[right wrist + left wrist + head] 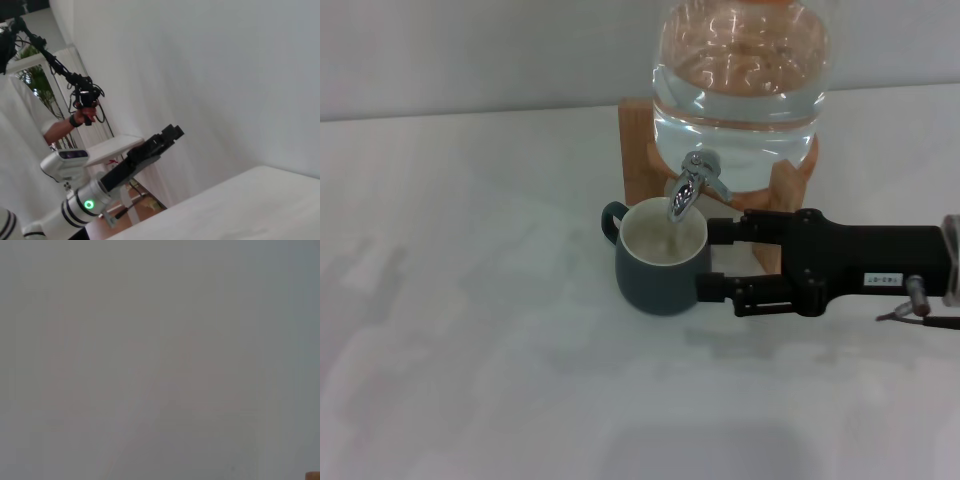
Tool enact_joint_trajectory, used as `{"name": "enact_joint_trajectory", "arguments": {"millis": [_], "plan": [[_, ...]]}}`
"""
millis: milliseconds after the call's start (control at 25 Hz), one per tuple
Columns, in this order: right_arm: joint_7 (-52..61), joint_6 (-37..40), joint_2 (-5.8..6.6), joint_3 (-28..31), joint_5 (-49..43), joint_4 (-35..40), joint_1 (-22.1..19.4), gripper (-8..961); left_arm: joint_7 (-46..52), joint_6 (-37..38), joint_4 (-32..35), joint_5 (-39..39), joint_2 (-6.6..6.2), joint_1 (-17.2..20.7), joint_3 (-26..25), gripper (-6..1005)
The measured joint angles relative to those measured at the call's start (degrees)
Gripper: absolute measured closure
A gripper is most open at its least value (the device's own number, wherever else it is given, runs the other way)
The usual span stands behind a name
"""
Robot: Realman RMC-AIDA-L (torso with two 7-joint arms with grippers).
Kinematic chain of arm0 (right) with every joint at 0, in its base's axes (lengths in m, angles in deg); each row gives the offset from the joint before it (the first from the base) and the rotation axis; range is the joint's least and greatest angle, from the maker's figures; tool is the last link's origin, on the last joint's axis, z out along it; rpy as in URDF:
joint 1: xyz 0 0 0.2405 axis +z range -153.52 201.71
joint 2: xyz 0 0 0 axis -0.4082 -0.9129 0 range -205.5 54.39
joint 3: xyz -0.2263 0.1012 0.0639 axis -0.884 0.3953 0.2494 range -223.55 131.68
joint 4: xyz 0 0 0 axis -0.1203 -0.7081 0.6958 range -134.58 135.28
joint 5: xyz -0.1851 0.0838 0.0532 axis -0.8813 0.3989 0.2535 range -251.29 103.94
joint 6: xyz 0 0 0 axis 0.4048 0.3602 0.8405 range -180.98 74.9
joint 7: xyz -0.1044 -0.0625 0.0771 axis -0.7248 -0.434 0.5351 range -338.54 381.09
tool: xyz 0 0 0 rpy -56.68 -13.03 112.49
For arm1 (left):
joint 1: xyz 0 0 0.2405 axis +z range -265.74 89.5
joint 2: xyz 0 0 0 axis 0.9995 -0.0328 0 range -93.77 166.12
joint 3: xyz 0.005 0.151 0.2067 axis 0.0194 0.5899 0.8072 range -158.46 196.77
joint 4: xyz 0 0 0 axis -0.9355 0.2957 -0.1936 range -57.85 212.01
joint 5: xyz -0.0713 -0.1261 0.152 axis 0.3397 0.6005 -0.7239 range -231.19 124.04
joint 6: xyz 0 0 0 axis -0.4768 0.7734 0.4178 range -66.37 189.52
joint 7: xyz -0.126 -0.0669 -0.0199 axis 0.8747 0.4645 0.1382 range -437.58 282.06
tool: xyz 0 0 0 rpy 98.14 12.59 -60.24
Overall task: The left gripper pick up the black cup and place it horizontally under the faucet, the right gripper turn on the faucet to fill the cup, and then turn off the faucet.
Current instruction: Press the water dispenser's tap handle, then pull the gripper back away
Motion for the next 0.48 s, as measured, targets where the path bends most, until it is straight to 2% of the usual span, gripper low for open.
{"name": "enact_joint_trajectory", "arguments": {"millis": [480], "plan": [[-0.41, 5.3, 0.0, -2.23, 0.09, -2.37, 3.02, 112, -0.08, 0.18, 0.0, -0.35, -0.03, 0.0, 0.0, 527]]}}
